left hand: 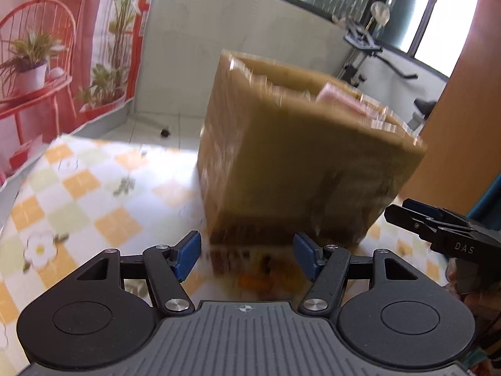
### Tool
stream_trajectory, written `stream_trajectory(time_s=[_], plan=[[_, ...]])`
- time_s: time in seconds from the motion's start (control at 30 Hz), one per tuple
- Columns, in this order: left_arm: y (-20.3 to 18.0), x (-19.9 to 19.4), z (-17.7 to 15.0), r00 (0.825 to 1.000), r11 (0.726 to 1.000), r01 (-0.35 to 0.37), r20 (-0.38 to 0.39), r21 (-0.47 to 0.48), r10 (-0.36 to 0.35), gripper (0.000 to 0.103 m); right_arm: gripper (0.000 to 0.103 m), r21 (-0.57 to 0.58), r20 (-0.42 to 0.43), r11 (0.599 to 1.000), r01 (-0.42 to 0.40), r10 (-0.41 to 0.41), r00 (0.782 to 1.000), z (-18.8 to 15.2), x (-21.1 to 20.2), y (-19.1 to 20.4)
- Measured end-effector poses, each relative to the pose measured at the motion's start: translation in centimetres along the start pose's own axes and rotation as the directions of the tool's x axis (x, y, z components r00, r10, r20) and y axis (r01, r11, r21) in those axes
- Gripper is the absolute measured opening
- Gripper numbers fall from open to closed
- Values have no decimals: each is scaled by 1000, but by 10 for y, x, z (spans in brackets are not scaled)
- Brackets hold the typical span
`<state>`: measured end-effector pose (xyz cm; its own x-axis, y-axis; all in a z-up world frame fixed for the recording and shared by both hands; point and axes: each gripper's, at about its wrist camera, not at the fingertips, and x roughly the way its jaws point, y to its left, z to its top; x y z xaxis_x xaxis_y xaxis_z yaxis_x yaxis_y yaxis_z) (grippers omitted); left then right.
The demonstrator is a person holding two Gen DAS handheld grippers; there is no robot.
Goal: Organize snacks
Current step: 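Move both tools back down to the remaining small snack packets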
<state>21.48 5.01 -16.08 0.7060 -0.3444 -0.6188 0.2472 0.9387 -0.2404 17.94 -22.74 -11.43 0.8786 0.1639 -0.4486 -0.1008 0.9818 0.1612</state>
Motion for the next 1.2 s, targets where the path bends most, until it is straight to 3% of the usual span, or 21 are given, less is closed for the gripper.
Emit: stream_trajectory(time_s=[0.27, 0.67, 1.03, 1.2], plan=[[1, 11, -37, 997, 999, -36, -66, -9, 35, 68, 82, -44, -168, 998, -44, 36, 985, -52, 11, 9], [0, 13, -66, 992, 996, -35, -122, -83, 25, 68, 80, -134, -355, 977, -163, 107, 929, -101, 22, 37], [-6, 16, -72, 990, 996, -28, -139, -86, 16, 68, 79, -260, -450, 937, -234, 97, 888, -126, 22, 54], [-6, 16, -72, 989, 996, -28, -147, -90, 14, 68, 74, -286, -434, 929, -234, 92, 896, -132, 15, 54]])
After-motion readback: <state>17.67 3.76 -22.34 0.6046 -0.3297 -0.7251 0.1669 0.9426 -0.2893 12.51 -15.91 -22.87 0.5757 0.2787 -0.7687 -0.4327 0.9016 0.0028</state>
